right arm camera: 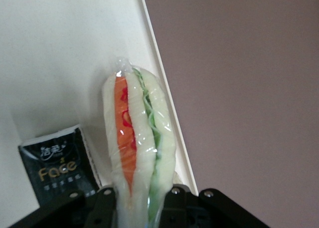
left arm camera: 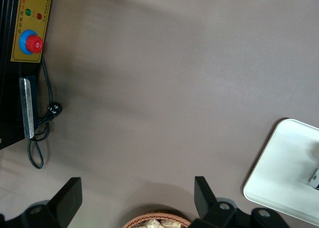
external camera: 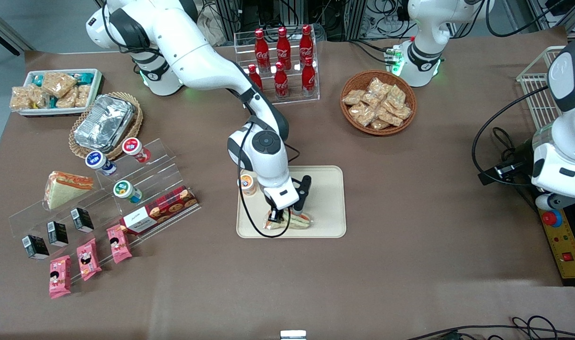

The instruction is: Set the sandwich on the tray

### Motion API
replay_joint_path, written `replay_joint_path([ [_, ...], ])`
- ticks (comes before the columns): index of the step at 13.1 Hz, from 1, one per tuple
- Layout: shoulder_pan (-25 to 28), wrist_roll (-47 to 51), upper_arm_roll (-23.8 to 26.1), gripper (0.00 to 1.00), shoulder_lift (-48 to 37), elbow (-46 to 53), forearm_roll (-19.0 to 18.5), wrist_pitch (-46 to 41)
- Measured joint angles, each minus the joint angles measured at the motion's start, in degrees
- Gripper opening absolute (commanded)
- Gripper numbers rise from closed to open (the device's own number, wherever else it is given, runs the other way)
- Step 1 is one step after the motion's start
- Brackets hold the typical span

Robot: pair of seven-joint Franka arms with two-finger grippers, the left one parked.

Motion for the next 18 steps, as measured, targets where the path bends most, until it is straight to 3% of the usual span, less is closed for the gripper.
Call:
replay_joint_path([
  [5, 0.2, -0.9, 0.2, 0.00, 1.8, 0.0, 0.0, 2.2],
  [6, 0.3, -2.8, 0.3, 0.18, 2.0, 0.0, -0.2, 2.4],
  [8, 0.9, -6.4, 0.3, 0.99, 2.0, 0.1, -0.4, 2.5],
  [18, 1.4, -8.1, 0.2, 0.99, 1.9, 0.8, -0.5, 2.8],
])
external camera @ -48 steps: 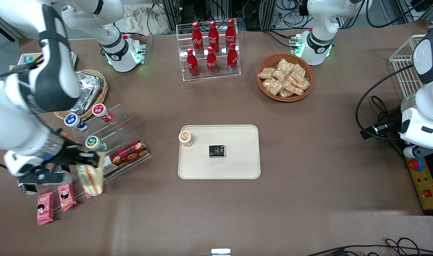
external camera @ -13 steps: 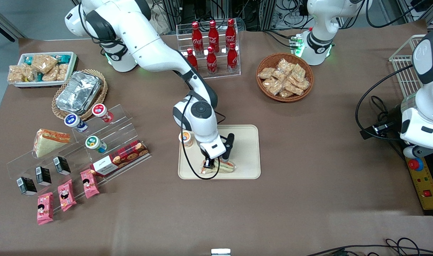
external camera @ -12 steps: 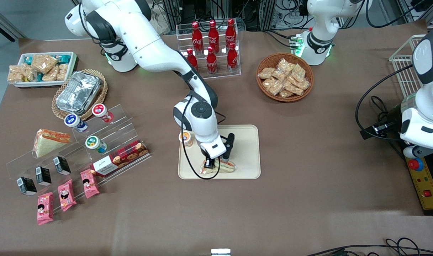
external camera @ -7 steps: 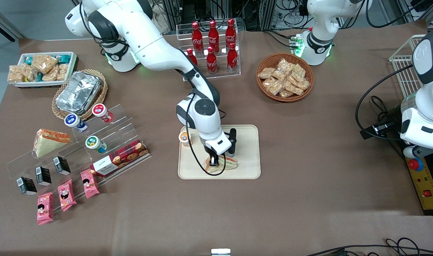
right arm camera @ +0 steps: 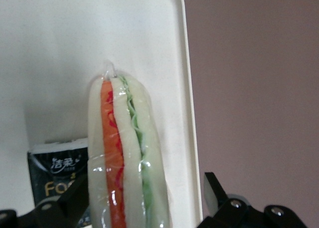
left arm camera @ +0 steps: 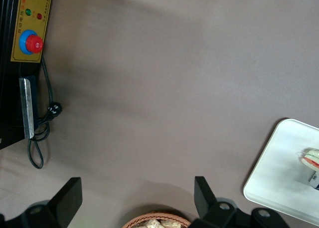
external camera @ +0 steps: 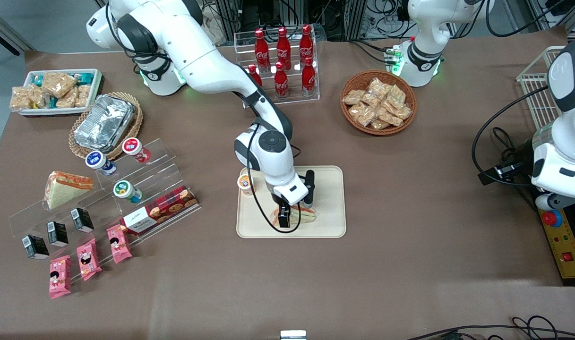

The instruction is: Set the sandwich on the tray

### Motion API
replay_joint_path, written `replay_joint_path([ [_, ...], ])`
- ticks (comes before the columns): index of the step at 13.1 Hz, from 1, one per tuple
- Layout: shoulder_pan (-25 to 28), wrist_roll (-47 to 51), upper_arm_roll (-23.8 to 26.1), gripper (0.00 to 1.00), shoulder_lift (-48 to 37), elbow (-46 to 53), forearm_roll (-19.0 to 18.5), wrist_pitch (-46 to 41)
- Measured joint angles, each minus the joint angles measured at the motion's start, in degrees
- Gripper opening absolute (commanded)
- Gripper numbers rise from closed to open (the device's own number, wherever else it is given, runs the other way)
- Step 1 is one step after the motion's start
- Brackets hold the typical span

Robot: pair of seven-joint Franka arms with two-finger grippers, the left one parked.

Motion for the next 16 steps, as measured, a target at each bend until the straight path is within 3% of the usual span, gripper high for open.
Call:
replay_joint_path([
  [4, -0.5, 0.0, -0.4, 0.99, -0.5, 0.6, 0.2, 0.2],
  [8, -1.8, 0.1, -0.6, 0.99, -3.4, 0.7, 3.0, -0.7],
  [13, -4.8, 0.8, -0.7, 0.99, -11.2, 0.5, 7.3, -13.2],
  [16, -8.3, 2.1, -0.8, 0.99, -17.0, 0.2, 7.9, -22.1],
])
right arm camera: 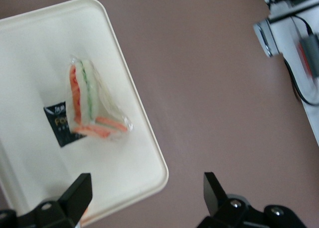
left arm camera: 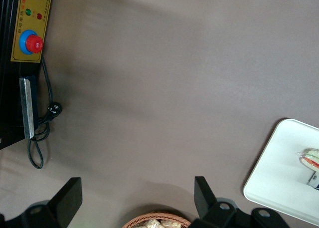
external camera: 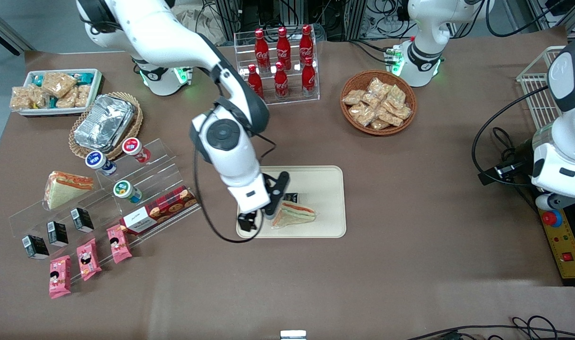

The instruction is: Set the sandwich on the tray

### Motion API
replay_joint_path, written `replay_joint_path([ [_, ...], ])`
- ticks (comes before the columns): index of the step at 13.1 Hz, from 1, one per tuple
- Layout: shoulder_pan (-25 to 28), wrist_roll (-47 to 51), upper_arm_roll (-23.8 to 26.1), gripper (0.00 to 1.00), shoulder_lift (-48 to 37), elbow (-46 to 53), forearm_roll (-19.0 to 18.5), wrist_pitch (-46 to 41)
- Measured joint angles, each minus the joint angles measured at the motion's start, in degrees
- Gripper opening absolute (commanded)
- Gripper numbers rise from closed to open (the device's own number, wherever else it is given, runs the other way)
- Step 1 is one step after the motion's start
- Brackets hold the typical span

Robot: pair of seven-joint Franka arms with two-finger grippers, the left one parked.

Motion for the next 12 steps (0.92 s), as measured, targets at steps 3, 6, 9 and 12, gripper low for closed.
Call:
replay_joint_path([
  [3, -6.2, 0.8, -0.2, 0.99, -4.4, -0.3, 0.5, -7.6],
  [6, -13.6, 0.9, -0.3, 0.99, -7.3, -0.4, 0.6, -11.9],
  [9, -19.5, 4.3, -0.3, 0.99, -9.6, -0.4, 0.9, -13.4],
  [12, -24.0, 10.4, -0.4, 0.99, -12.1, -0.4, 1.5, -17.1],
])
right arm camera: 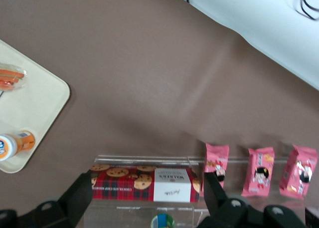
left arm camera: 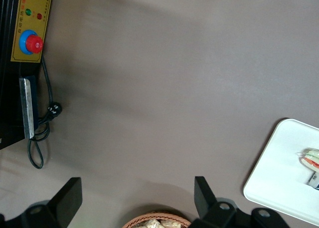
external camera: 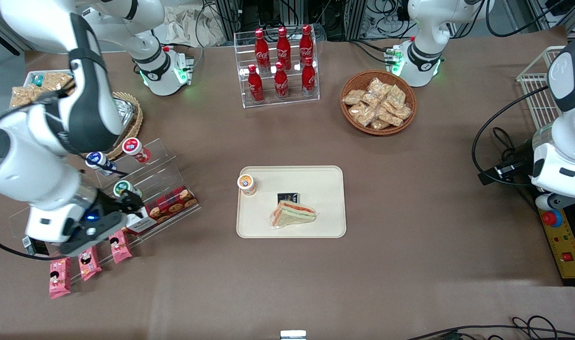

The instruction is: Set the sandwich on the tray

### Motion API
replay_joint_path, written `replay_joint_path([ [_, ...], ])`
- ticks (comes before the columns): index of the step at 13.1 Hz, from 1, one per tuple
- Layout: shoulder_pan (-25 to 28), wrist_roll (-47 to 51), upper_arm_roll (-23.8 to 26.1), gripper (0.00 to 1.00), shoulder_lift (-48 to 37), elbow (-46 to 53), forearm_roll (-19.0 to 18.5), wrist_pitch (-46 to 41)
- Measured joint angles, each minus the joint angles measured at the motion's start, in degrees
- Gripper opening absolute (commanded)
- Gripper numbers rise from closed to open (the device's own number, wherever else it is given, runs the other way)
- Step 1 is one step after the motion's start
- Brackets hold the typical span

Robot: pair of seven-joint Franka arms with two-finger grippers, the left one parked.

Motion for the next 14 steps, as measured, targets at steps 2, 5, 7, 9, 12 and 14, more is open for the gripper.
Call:
replay_joint_path([
  [2, -2.2, 2.7, -1.1, 0.99, -2.2, -0.1, 0.0, -4.0],
  [5, -8.6, 4.4, -2.2, 0.99, -6.1, -0.6, 0.0, -7.9],
  [7, -12.0, 7.1, -2.4, 0.99, -9.8, -2.5, -0.3, -8.9],
  [9, -13.9, 8.6, -2.4, 0.99, -13.6, -4.9, -1.6, -9.5],
  [12, -15.4, 9.5, -2.2, 0.99, -17.6, -8.4, -2.6, -10.5],
  [14, -18.1, 10.0, 0.5, 0.99, -18.2, -9.2, -2.8, -11.4],
])
